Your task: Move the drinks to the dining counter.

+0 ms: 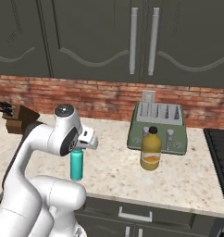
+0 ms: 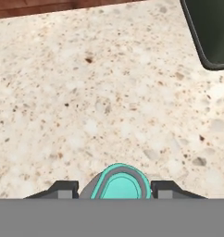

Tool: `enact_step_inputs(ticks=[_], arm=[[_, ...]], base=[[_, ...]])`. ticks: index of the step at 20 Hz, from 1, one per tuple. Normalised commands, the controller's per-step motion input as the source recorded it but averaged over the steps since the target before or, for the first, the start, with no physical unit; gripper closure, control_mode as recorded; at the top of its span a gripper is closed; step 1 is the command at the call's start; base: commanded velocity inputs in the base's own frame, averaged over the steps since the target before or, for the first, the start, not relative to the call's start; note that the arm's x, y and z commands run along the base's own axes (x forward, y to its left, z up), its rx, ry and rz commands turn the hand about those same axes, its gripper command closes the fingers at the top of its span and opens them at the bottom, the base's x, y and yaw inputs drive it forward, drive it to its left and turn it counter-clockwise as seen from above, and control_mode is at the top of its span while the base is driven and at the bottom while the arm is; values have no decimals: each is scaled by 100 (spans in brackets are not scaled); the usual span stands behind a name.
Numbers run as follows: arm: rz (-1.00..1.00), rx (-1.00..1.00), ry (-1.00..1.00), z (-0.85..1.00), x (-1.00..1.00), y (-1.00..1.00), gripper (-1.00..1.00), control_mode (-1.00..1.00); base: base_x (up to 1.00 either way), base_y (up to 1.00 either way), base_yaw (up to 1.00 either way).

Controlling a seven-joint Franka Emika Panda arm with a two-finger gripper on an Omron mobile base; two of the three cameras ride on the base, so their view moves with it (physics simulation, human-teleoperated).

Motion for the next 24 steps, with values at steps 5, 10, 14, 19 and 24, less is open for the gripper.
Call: enact_step_inputs(ticks=[5, 10, 14, 19, 24], arm=[[0, 3, 0, 54, -52, -23, 100, -100], [0, 0, 0, 93, -43, 0, 100, -100], [0, -3, 0, 76, -39, 1, 100, -100], [0, -7, 0, 57, -45, 1, 100, -100], [0, -8, 0, 47, -42, 15, 100, -100]], base=[[0, 0, 0], [0, 0, 0], [0, 0, 0], [0, 0, 0], [0, 0, 0]])
